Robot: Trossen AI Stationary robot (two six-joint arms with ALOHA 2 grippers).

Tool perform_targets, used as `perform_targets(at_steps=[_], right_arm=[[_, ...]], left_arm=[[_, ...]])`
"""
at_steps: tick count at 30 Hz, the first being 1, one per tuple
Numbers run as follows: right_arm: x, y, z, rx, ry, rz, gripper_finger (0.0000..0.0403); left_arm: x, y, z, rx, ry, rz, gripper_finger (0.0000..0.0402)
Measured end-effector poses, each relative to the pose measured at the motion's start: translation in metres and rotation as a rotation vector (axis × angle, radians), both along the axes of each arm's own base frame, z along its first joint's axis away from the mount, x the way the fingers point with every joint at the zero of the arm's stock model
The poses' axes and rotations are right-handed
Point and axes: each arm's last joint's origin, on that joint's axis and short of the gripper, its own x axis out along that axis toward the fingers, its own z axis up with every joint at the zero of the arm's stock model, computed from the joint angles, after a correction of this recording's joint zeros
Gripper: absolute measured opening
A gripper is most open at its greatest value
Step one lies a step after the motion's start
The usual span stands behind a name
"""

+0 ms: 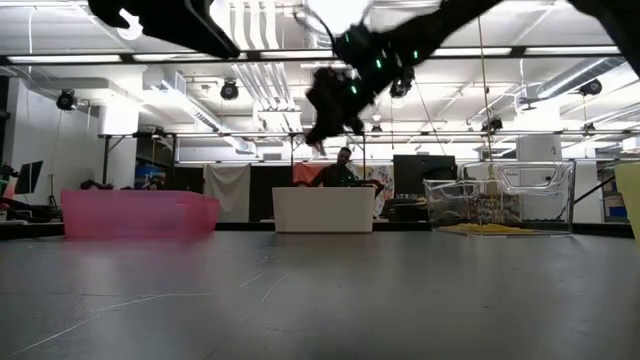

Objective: Sort rubber bands into baskets
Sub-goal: Put the orange rubber band into the white bin, then return to Home Position

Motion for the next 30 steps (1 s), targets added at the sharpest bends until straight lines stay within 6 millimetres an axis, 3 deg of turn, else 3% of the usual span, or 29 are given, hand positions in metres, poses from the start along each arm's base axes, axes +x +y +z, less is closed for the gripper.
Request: perform_targets(at_steps=[3,5,12,15,21,25,27,30], right_arm=[[-0.012,-0.032,-0.013,0.113,-0.029,-0.021,0.0025],[-0.018,-0.043,-0.014,0.165,-0.045,-0.020,0.0040],[-0.021,-0.044,-0.014,0.165,-0.027,-0.011,0.0110],[-0.021,-0.044,-0.014,0.148,-0.025,0.000,0.0135],[-0.021,-0.043,-0.007,0.127,-0.043,0.008,0.0160],[-0.023,-0.035,-0.009,0.229,-0.046,0.152,0.0166],[-0.025,-0.021,-0.004,0.310,-0.084,0.314,0.0167],[-0.026,0.013,-0.001,0.293,-0.123,0.435,0.0162]], left_arm=[[-0.010,0.005,-0.001,-0.011,-0.028,0.005,0.0155],[-0.014,0.006,-0.002,-0.020,-0.043,0.014,0.0155],[-0.013,0.006,-0.003,-0.072,-0.070,0.035,0.0155],[-0.009,0.007,-0.008,-0.083,-0.059,-0.034,0.0155],[-0.010,0.040,0.001,-0.258,-0.258,-0.251,0.0155],[-0.024,0.058,0.005,-0.382,-0.350,-0.306,0.0156],[-0.033,0.064,0.005,-0.413,-0.381,-0.276,0.0156],[-0.051,0.068,0.004,-0.414,-0.442,-0.262,0.0156]])
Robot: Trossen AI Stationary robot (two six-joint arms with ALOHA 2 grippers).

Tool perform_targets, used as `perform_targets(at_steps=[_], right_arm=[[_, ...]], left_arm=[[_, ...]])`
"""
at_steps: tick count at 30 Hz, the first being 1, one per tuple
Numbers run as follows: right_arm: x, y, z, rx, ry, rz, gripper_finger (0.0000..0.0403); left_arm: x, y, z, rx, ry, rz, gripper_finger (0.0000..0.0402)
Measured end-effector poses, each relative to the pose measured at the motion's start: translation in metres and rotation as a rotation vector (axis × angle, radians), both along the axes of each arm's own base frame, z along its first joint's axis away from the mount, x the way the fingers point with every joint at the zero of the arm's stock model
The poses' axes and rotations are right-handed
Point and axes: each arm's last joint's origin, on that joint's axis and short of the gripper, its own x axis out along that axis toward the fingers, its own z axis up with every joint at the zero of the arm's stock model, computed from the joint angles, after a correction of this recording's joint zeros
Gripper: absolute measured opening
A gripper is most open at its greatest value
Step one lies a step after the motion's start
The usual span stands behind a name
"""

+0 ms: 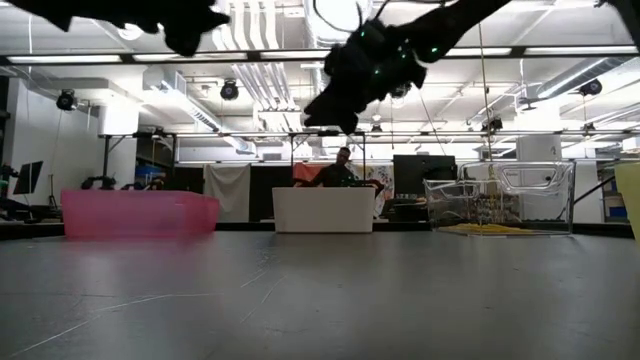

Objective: Sort rubber bands into baskets
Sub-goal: Return to Home Position

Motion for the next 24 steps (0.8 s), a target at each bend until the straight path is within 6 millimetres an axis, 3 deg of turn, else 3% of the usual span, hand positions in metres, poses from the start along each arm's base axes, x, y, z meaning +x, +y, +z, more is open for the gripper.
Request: perform_targets(at_steps=[4,9,14,24], right_arm=[[-0.011,0.049,-0.012,-0.050,-0.061,0.074,0.0155],[-0.052,0.094,0.007,-0.137,-0.217,0.090,0.0150],[-0.092,0.116,0.006,-0.203,-0.316,0.050,0.0150],[-0.148,0.131,0.000,-0.202,-0.413,0.038,0.0137]], left_arm=[[-0.024,-0.001,0.000,-0.010,-0.094,-0.002,0.0156],[-0.055,-0.002,0.000,-0.033,-0.139,0.000,0.0156],[-0.080,-0.002,-0.001,-0.007,-0.192,0.020,0.0156],[-0.119,-0.002,0.000,0.037,-0.285,0.052,0.0156]])
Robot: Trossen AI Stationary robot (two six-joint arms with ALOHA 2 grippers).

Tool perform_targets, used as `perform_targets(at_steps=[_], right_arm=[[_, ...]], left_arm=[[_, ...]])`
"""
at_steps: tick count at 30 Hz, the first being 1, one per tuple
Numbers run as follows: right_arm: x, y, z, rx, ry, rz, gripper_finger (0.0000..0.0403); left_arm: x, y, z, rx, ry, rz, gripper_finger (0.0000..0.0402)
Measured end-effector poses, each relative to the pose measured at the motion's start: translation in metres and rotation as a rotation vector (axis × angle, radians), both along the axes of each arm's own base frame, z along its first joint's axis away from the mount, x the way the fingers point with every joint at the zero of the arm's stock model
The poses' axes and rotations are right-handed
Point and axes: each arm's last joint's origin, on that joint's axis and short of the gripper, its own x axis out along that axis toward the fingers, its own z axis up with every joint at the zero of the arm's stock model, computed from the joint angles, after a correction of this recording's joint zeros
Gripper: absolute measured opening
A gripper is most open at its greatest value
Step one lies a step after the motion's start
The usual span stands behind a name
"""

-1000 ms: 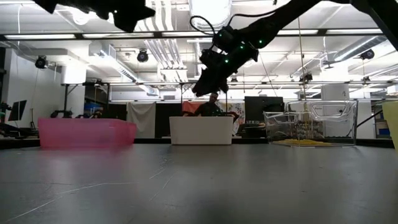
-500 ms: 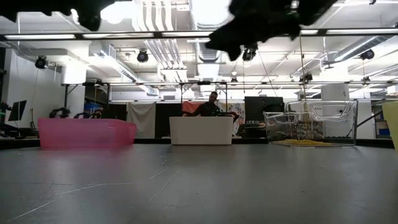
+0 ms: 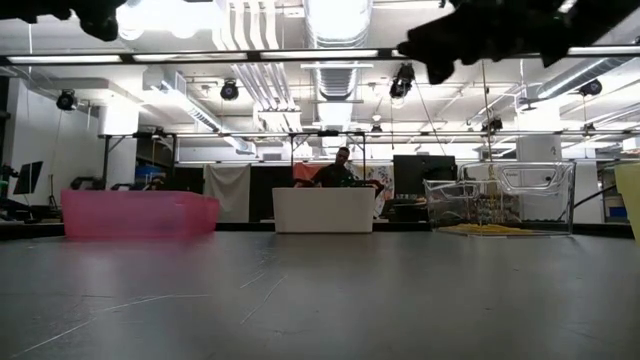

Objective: Sort rubber bands into baskets
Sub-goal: Return to Home Position

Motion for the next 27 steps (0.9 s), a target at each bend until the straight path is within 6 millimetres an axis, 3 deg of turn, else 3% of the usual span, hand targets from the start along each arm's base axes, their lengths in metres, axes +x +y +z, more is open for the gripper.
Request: perform_targets(at_steps=[5,14,20,24,27], right_arm=[[-0.027,0.007,-0.009,-0.017,-0.063,-0.003,0.0132],[-0.064,0.018,-0.024,-0.022,-0.197,0.000,0.0132],[-0.089,0.025,-0.046,0.003,-0.312,0.004,0.0132],[-0.106,0.029,-0.063,0.004,-0.393,0.011,0.0132],[-0.110,0.031,-0.062,0.002,-0.395,0.021,0.0127]], left_arm=[[-0.014,0.000,-0.009,0.001,-0.057,0.000,0.0155],[-0.001,0.000,-0.024,-0.014,-0.056,-0.011,0.0155],[0.003,-0.002,-0.035,-0.031,-0.050,-0.081,0.0155],[0.017,-0.004,-0.060,-0.037,-0.089,-0.165,0.0155],[0.026,-0.004,-0.083,-0.048,-0.122,-0.181,0.0155]])
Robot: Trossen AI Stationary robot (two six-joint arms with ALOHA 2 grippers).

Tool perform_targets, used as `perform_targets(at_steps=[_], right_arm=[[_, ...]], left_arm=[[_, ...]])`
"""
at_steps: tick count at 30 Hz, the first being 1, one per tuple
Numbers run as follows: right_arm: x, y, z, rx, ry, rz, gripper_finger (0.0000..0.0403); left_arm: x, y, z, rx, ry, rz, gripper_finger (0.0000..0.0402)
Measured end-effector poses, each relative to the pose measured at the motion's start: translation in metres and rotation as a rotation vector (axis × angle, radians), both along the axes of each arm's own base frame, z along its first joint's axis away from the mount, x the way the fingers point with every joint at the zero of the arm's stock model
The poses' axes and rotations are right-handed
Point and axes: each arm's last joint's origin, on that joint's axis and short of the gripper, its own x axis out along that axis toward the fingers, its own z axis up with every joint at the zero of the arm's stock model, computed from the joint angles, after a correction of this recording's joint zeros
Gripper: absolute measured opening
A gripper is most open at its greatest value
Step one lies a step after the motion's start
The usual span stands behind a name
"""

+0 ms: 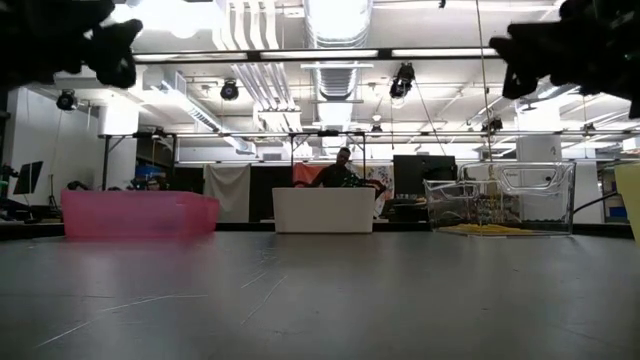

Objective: Sort rubber bands into baskets
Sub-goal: Return to Home Position

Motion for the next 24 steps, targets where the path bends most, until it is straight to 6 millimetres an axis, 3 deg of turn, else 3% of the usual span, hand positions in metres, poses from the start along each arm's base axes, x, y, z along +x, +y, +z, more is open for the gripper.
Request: perform_targets(at_steps=[5,17,24], right_arm=[[-0.006,0.004,0.006,-0.074,-0.077,0.022,0.0111],[-0.024,0.012,0.024,-0.207,-0.243,0.156,0.0061],[-0.025,0.013,0.018,-0.259,-0.205,0.134,0.0040]], left_arm=[[0.004,0.000,-0.014,-0.004,0.023,-0.003,0.0155],[0.005,-0.001,-0.013,0.037,0.039,-0.035,0.0155],[0.006,-0.001,-0.014,0.036,0.046,-0.035,0.0155]])
